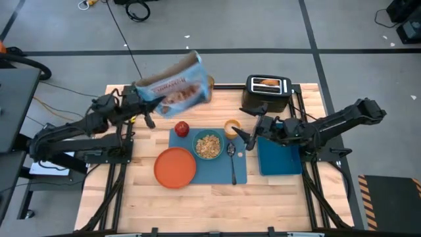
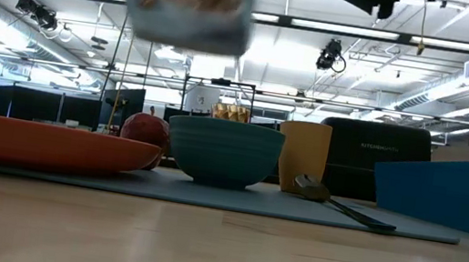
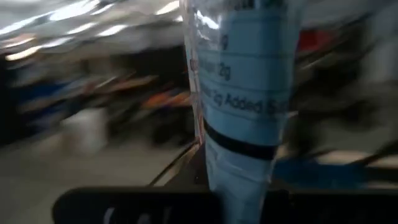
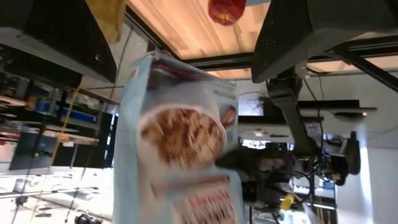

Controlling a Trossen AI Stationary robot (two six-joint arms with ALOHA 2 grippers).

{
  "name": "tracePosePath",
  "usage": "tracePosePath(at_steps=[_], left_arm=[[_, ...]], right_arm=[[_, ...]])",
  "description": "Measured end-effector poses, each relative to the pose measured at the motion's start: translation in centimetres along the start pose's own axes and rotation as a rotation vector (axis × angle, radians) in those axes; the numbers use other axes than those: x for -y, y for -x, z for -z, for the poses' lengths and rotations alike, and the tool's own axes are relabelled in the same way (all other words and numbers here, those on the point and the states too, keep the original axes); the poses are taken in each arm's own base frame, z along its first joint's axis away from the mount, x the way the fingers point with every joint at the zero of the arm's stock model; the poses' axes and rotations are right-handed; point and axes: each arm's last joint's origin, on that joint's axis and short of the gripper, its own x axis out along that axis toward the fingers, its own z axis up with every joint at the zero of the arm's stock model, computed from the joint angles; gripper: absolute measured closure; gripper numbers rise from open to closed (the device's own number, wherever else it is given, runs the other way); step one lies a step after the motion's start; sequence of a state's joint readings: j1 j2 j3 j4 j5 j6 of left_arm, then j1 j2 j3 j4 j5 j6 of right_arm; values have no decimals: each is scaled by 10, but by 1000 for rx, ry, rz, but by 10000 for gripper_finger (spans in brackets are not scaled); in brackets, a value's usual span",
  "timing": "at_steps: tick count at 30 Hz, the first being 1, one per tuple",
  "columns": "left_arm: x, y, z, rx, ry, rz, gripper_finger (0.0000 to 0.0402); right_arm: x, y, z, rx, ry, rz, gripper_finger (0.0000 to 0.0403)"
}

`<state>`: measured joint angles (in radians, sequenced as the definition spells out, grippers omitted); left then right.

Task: Arrange a breakfast setting
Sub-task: Pour the cereal from the cereal box into the green bowl

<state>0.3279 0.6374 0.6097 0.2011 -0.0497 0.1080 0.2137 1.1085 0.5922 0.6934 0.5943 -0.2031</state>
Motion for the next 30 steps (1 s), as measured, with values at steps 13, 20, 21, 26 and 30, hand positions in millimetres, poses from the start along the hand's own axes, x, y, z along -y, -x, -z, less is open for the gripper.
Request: tracePosePath(at_steps=[13, 20, 21, 26, 30], left_arm=[[-13, 33, 50, -468, -59, -675, 391], [-13, 43, 96, -525, -52, -891, 391], [-13, 45, 101, -524, -56, -927, 391], [-14, 52, 119, -512, -36, -1037, 390], [-17, 54, 128, -500, 20, -1068, 377]], right_arm=[[2, 8, -4, -29, 9, 17, 27], [2, 8, -3, -40, -2, 16, 29], [2, 8, -3, -40, -2, 16, 29], [2, 8, -3, -40, -6, 16, 29], [2, 8, -3, -40, -23, 16, 29]])
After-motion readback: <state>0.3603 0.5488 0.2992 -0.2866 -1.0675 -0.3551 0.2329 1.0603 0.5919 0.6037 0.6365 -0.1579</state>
